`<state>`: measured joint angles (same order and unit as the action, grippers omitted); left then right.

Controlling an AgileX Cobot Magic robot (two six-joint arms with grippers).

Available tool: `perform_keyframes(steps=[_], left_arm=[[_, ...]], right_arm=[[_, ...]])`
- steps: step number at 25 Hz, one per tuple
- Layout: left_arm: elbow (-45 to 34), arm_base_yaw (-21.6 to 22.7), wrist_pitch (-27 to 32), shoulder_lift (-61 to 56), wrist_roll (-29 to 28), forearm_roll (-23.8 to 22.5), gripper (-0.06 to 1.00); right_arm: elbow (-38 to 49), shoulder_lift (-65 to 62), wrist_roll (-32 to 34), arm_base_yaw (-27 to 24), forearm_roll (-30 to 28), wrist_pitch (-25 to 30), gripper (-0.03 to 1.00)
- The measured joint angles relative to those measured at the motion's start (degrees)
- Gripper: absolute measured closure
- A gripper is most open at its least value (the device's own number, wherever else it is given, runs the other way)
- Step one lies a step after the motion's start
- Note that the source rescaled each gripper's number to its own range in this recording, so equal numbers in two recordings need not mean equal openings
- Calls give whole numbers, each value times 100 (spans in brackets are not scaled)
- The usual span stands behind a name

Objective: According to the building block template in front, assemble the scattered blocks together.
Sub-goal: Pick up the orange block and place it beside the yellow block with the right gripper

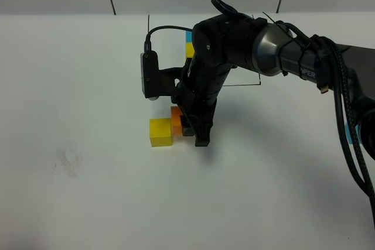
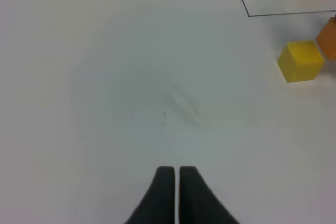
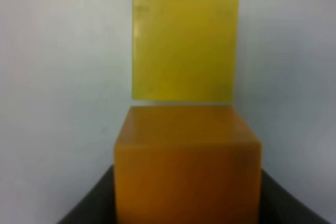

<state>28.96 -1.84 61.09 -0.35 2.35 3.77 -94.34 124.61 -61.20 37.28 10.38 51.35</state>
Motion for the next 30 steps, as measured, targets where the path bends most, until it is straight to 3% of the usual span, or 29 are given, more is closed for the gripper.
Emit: perform_keyframes(steps=[30], left_arm=[[0,0,0,0,0,0,94]], right_arm=[[-5,466,15,0,44,-124,45]])
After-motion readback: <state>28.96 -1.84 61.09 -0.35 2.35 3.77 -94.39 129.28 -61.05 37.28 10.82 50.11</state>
